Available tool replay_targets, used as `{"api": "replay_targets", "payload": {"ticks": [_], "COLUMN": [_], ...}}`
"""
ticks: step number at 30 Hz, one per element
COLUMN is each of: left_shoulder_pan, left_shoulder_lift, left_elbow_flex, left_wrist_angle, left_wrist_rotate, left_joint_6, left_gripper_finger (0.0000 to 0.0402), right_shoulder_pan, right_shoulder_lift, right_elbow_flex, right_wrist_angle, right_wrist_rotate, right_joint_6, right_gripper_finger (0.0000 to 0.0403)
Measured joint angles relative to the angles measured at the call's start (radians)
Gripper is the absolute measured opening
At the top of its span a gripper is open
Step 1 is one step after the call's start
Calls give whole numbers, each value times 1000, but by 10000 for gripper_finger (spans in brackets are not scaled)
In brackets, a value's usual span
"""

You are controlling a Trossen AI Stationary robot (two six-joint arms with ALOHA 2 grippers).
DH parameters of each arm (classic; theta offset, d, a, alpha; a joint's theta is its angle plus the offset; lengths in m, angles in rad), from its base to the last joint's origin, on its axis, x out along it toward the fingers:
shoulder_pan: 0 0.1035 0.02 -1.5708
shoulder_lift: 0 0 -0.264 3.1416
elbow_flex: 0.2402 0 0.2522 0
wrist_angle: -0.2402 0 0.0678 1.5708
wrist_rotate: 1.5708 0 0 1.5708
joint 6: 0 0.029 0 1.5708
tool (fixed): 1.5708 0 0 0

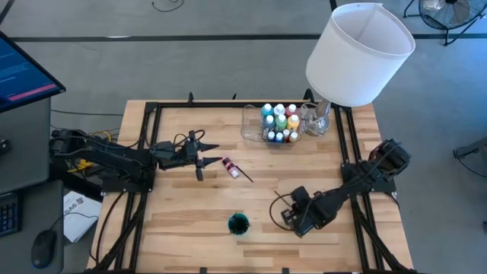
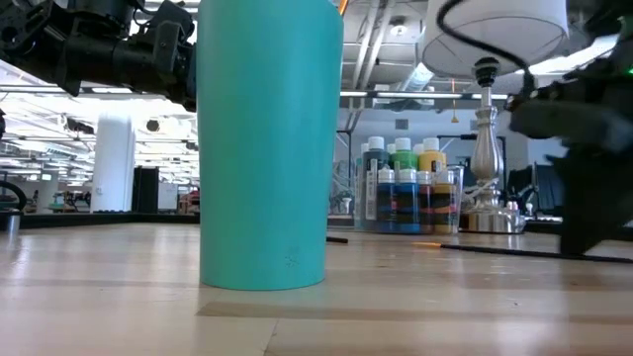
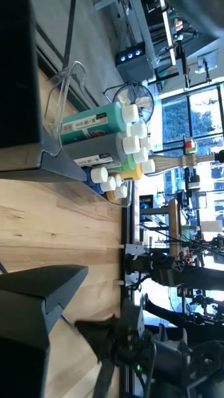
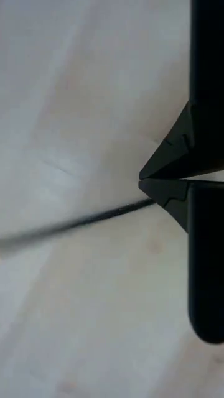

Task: Pick & Place Paint Supplies
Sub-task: Put the gold paintbrush into the green cup

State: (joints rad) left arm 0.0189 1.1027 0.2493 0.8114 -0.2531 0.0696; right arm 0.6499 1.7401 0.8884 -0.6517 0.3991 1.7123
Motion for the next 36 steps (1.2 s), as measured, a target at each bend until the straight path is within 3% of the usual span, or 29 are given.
{"api": "replay_targets", "payload": {"ticks": [4,14,19,24,28,36], "left_shoulder_pan": [0,-1,-15,-34,-47,-67], "left_shoulder_lift": [0,0,0,0,0,0], "left_elbow_flex": [0,0,0,0,0,0], "left_wrist_angle": [0,-1,-2,-2,-2,-1], "left_wrist_rotate": [0,24,33,33,32,32], "left_joint_6": [0,-25,-26,-26,-26,-34], "left_gripper_finger": [121,121,121,121,121,121], "right_shoulder_pan": [16,24,18,16,19,25], "right_shoulder_lift": [0,0,0,18,68,127], "right_elbow_flex": [22,26,26,27,35,118], "right_wrist_angle": [-4,-16,-18,-7,-2,-141], "right_wrist_rotate": [-8,155,140,34,7,-14], "right_joint_6": [-10,14,17,17,27,122], "right_gripper_finger": [0,0,0,0,0,0]}}
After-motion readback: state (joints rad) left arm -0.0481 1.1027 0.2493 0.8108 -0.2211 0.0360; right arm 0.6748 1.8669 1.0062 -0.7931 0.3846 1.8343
